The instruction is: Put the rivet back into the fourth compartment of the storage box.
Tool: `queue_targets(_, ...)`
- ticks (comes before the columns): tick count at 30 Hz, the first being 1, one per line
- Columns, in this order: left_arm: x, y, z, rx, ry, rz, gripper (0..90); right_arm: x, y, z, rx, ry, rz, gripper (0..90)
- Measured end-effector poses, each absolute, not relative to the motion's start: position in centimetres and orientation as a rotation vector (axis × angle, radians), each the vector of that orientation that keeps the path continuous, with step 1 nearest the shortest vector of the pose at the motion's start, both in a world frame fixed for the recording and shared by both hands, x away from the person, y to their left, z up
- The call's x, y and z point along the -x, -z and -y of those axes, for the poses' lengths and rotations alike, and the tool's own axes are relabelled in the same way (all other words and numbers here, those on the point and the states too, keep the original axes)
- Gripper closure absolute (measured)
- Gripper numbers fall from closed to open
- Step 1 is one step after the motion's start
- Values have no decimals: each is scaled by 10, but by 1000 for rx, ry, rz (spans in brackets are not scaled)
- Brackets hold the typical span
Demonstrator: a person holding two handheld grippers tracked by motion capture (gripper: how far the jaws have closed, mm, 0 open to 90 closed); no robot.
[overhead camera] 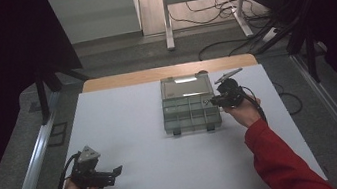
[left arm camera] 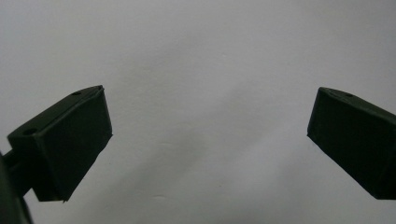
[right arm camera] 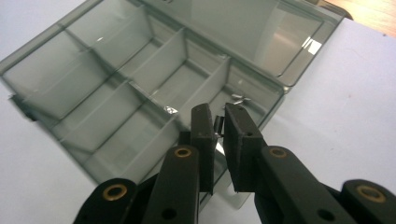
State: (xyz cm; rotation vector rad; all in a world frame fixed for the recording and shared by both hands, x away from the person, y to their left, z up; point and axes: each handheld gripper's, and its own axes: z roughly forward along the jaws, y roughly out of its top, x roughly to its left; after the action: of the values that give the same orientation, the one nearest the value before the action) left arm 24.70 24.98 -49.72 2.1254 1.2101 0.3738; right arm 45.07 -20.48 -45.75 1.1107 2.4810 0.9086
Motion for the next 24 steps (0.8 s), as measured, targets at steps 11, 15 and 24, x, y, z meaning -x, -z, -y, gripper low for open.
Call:
queue_targets(11,-247,497,-250,-2123,-372,-1212,3,-463,463,206,-1133,-913,-2456,676)
queue_targets(15,-247,497,-250,-2123,-373,-1211,3,-457,458,206,-1117,-919,-2447,590)
queue_targets(24,-247,497,-250,-2124,-378,-1208,3,-435,452,209,-1068,-967,-2438,370)
